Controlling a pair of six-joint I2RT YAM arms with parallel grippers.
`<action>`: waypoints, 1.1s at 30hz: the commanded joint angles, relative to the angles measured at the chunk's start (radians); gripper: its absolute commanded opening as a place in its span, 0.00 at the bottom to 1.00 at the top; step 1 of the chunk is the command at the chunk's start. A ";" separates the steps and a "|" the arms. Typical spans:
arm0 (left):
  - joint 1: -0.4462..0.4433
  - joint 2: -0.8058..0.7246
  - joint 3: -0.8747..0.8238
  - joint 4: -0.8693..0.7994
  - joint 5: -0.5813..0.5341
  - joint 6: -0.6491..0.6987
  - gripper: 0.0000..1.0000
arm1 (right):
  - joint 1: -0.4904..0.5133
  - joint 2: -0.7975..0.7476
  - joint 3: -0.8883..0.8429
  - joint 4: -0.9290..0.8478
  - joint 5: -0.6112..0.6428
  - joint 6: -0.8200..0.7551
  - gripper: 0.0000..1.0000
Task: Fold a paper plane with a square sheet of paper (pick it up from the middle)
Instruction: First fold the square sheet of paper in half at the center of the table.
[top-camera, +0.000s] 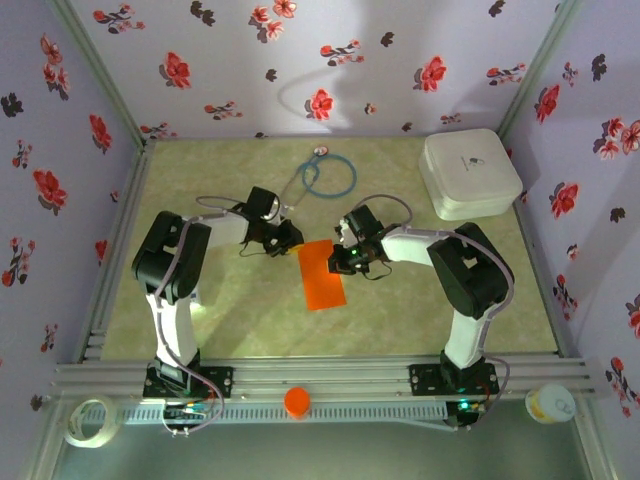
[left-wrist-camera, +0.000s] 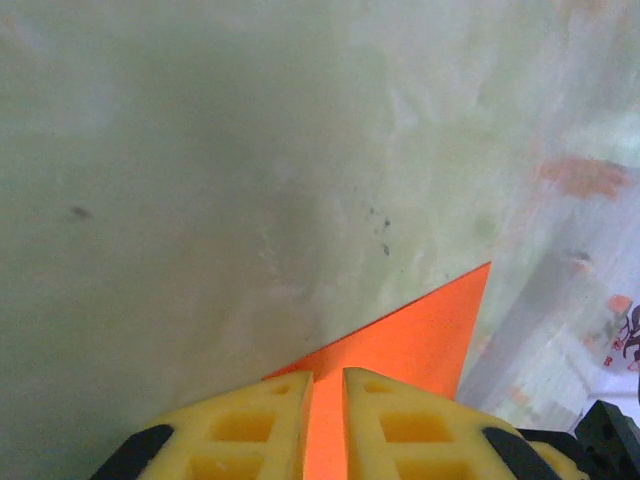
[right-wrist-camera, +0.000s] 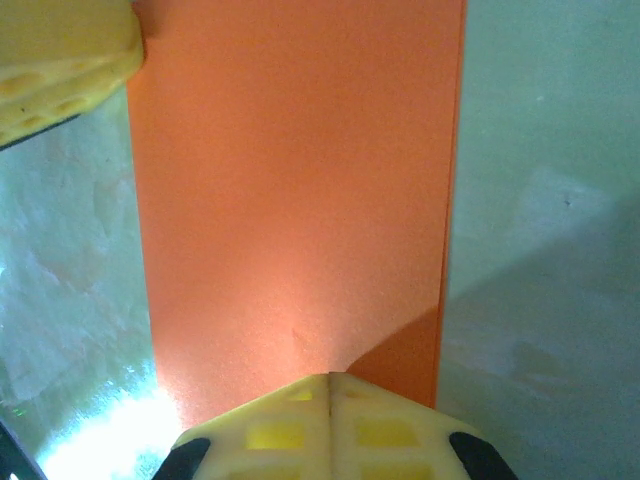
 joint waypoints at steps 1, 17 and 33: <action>0.039 0.040 0.011 -0.033 -0.117 -0.012 0.17 | 0.003 0.031 -0.052 -0.100 0.054 -0.002 0.00; 0.009 -0.234 -0.122 0.044 -0.128 -0.033 0.21 | 0.015 0.017 -0.030 -0.084 -0.070 -0.085 0.01; -0.087 -0.135 -0.124 0.141 -0.011 0.009 0.20 | -0.022 -0.260 -0.187 0.052 0.062 0.253 0.26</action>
